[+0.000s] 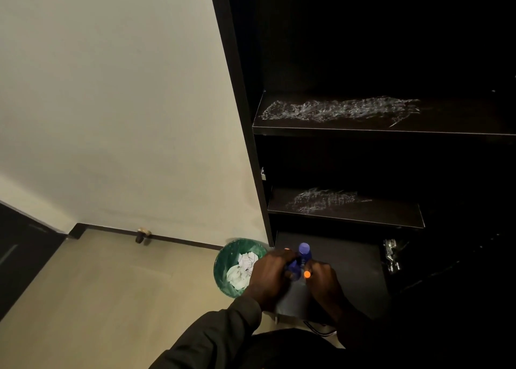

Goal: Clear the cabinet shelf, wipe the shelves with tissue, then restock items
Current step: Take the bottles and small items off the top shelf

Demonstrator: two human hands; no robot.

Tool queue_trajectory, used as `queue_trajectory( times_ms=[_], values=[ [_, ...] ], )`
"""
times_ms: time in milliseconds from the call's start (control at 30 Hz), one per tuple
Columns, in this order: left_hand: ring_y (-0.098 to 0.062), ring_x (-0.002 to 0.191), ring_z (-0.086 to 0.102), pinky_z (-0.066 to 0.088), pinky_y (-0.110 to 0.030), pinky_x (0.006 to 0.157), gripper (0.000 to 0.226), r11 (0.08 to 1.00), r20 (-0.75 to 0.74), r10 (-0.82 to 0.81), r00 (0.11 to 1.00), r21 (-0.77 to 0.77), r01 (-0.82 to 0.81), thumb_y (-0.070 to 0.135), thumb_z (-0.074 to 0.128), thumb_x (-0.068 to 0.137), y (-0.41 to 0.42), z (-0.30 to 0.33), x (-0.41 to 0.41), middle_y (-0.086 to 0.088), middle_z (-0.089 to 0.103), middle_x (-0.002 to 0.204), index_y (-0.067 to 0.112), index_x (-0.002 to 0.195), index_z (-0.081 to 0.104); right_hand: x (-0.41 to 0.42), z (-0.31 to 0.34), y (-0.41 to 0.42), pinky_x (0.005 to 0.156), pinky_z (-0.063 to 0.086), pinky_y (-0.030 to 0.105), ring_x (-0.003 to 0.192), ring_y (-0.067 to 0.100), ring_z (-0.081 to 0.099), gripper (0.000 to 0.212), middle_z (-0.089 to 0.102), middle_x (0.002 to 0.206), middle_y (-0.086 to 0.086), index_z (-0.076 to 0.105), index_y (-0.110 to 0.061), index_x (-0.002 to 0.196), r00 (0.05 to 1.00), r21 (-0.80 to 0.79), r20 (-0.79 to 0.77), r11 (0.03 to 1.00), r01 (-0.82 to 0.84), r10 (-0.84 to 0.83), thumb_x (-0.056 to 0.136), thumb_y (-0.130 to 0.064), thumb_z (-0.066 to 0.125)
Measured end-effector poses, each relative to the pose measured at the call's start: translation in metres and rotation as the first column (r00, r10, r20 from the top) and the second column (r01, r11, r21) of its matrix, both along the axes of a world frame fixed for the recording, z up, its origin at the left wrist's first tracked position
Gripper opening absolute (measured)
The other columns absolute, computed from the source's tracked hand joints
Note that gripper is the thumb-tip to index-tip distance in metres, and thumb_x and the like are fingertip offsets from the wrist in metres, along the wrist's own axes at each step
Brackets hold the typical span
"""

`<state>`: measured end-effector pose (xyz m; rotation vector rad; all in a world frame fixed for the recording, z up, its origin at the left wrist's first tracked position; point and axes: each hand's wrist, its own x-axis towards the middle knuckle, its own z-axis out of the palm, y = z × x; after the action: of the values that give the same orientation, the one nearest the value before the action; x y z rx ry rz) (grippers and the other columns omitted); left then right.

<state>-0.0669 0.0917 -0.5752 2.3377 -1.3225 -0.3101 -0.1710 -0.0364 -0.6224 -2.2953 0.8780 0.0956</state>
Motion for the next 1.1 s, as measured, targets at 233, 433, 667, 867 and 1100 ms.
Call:
queue_trajectory(
  times_ms=[233,433,667,867,1100],
  values=[
    [-0.017,0.086,0.057,0.045,-0.033,0.068,0.028,1.0,0.035,-0.024,0.999,0.014,0.024,0.033,0.06,0.083,0.0,-0.002,0.002,0.008,0.062,0.093,0.037,0.11,0.058,0.001,-0.008,-0.003,0.077,0.052,0.028,0.09,0.023,0.068,0.014,0.069,0.095,0.007,0.067,-0.01,0.097,0.994,-0.084,0.029,0.992,-0.099,0.101,0.095,-0.014,0.054],
    [-0.018,0.089,0.056,0.046,-0.034,0.075,0.033,0.998,0.069,-0.053,0.996,0.036,0.05,0.041,0.057,0.084,-0.004,-0.007,0.007,0.007,0.067,0.1,0.036,0.116,0.059,0.005,-0.005,-0.005,0.072,0.049,0.023,0.087,0.018,0.068,0.018,0.071,0.095,0.003,0.068,-0.013,0.093,0.993,-0.109,0.016,0.988,-0.114,0.116,0.096,-0.019,0.052],
    [-0.021,0.081,0.053,0.041,-0.037,0.068,0.049,0.997,0.12,-0.082,0.989,0.015,0.081,0.071,0.038,0.089,-0.008,-0.002,0.007,0.005,0.064,0.091,0.03,0.1,0.06,-0.001,-0.022,-0.011,0.064,0.048,0.029,0.075,0.024,0.069,0.009,0.071,0.078,0.004,0.067,-0.016,0.078,0.996,-0.126,0.057,0.99,-0.059,0.067,0.086,-0.02,0.063],
    [-0.02,0.087,0.054,0.042,-0.037,0.074,0.046,0.997,0.159,-0.076,0.984,0.017,0.074,0.069,0.044,0.093,-0.01,-0.008,0.008,0.009,0.067,0.1,0.032,0.112,0.063,-0.006,0.0,-0.01,0.069,0.049,0.027,0.078,0.018,0.068,0.021,0.072,0.083,0.0,0.069,-0.017,0.084,0.983,-0.125,0.173,0.992,-0.036,0.057,0.084,-0.035,0.058],
    [-0.018,0.101,0.053,0.043,-0.038,0.085,0.044,0.998,0.148,-0.051,0.988,0.048,0.044,0.057,0.04,0.095,-0.007,0.0,0.006,0.012,0.066,0.121,0.034,0.123,0.064,-0.019,0.021,-0.002,0.08,0.047,0.027,0.086,0.024,0.067,0.025,0.071,0.091,0.004,0.069,-0.014,0.091,0.98,-0.042,0.178,0.994,0.102,-0.093,0.079,-0.027,0.051]
  ],
)
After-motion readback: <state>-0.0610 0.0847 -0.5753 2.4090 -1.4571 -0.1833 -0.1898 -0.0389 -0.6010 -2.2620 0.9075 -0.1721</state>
